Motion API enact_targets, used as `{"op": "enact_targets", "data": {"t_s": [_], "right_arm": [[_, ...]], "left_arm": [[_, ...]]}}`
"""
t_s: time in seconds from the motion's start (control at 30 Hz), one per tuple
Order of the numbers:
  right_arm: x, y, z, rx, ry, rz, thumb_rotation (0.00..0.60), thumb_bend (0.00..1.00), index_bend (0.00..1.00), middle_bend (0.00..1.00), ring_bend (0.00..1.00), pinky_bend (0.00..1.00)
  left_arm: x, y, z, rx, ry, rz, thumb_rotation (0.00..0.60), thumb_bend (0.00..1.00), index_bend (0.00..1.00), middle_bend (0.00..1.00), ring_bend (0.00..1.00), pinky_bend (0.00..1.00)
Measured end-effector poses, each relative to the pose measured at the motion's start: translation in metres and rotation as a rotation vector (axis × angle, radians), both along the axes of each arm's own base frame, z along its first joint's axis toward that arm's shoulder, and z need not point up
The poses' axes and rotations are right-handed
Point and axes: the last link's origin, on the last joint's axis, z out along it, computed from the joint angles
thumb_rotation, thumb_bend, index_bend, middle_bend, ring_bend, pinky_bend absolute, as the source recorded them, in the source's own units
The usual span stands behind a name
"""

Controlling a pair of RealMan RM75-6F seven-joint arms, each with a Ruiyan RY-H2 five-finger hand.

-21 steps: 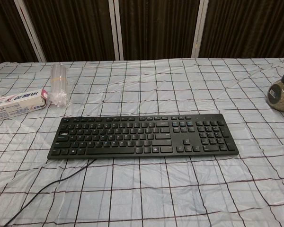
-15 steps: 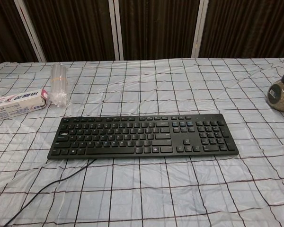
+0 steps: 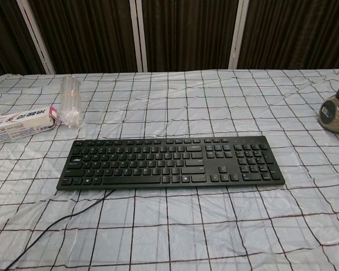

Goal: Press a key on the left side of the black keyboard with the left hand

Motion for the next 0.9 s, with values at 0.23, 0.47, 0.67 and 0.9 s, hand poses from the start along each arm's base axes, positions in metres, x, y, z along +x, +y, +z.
{"op": "enact_targets", "data": {"t_s": [0.23, 0.47, 0.67, 0.9], "right_arm": [[-0.001, 0.000, 0.000, 0.000, -0.005, -0.011, 0.600, 0.07, 0.02, 0.00, 0.00, 0.00], [-0.001, 0.000, 0.000, -0.003, -0.012, -0.023, 0.600, 0.07, 0.02, 0.00, 0.00, 0.00], [-0.002, -0.001, 0.001, -0.004, -0.014, -0.030, 0.600, 0.07, 0.02, 0.00, 0.00, 0.00], [-0.003, -0.001, 0.001, -0.003, -0.022, -0.035, 0.600, 0.07, 0.02, 0.00, 0.00, 0.00]], "left_arm": [[0.014, 0.006, -0.003, -0.031, 0.004, -0.004, 0.600, 0.32, 0.00, 0.44, 0.34, 0.33], [0.040, 0.017, -0.018, -0.152, 0.059, -0.014, 0.600, 0.52, 0.00, 0.72, 0.59, 0.46], [0.062, 0.031, -0.032, -0.253, 0.128, -0.011, 0.600, 0.55, 0.00, 0.75, 0.61, 0.48], [0.083, 0.047, -0.047, -0.385, 0.230, 0.014, 0.600, 0.55, 0.00, 0.75, 0.61, 0.48]]}}
